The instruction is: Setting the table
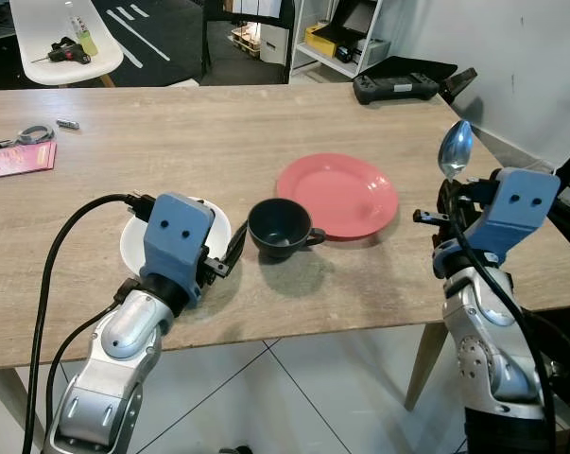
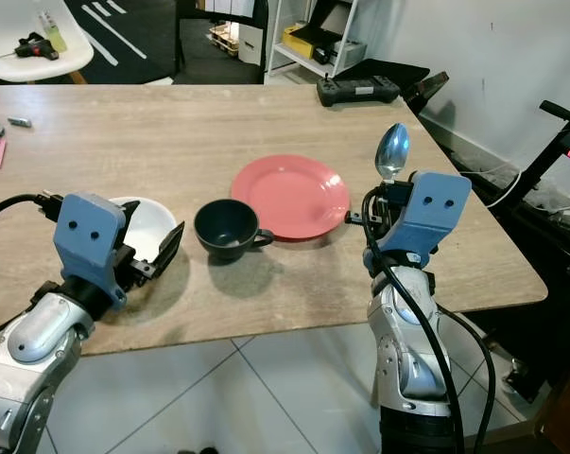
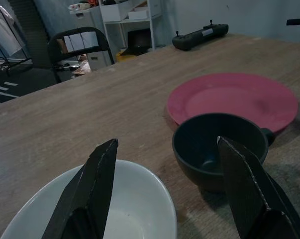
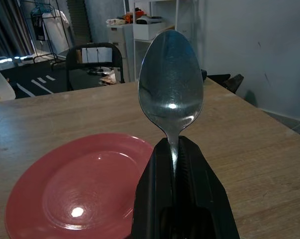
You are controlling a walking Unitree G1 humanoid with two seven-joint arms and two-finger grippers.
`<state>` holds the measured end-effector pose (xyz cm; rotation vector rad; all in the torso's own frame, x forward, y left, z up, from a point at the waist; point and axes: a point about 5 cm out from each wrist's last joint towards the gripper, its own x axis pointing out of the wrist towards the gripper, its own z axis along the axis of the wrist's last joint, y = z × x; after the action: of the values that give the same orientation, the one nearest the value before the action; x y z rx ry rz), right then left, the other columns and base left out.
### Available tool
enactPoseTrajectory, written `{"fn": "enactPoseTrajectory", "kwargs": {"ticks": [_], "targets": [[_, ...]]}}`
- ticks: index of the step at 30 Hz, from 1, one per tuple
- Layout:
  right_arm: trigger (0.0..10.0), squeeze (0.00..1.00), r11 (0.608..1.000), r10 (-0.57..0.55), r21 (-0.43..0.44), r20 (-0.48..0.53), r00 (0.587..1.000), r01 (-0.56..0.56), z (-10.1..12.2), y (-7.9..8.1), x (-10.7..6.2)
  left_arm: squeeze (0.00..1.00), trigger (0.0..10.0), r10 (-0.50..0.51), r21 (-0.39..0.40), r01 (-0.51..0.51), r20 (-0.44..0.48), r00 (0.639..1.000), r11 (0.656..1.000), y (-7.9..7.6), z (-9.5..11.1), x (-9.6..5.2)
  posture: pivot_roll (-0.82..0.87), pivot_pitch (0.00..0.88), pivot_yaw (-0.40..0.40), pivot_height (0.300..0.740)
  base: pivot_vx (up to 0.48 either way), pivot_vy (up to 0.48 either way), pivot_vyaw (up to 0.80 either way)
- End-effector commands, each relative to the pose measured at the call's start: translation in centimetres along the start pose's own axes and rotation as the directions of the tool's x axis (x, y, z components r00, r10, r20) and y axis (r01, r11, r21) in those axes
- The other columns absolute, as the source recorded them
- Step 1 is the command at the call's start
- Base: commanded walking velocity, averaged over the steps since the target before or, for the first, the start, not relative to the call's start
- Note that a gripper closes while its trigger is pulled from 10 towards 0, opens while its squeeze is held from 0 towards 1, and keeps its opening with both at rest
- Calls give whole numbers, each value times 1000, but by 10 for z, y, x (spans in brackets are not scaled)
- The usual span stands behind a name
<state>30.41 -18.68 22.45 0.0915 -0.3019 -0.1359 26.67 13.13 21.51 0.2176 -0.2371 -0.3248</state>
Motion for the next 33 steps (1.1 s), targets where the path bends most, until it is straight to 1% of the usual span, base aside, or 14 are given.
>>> {"fn": "enactPoseTrajectory", "kwargs": {"ticks": [1, 33], "targets": [[10000, 0, 1000, -16, -15, -13, 1000, 15, -4, -5, -1, 0, 10000, -6, 4, 6, -20, 1000, 1000, -2, -5, -1, 20, 68, 31, 740, 0, 0, 0], [10000, 0, 1000, -18, -18, -24, 1000, 18, -5, -6, -2, 0, 10000, -4, -1, 4, -22, 1000, 1000, -3, -6, -1, 18, 71, 30, 740, 0, 0, 0]]}}
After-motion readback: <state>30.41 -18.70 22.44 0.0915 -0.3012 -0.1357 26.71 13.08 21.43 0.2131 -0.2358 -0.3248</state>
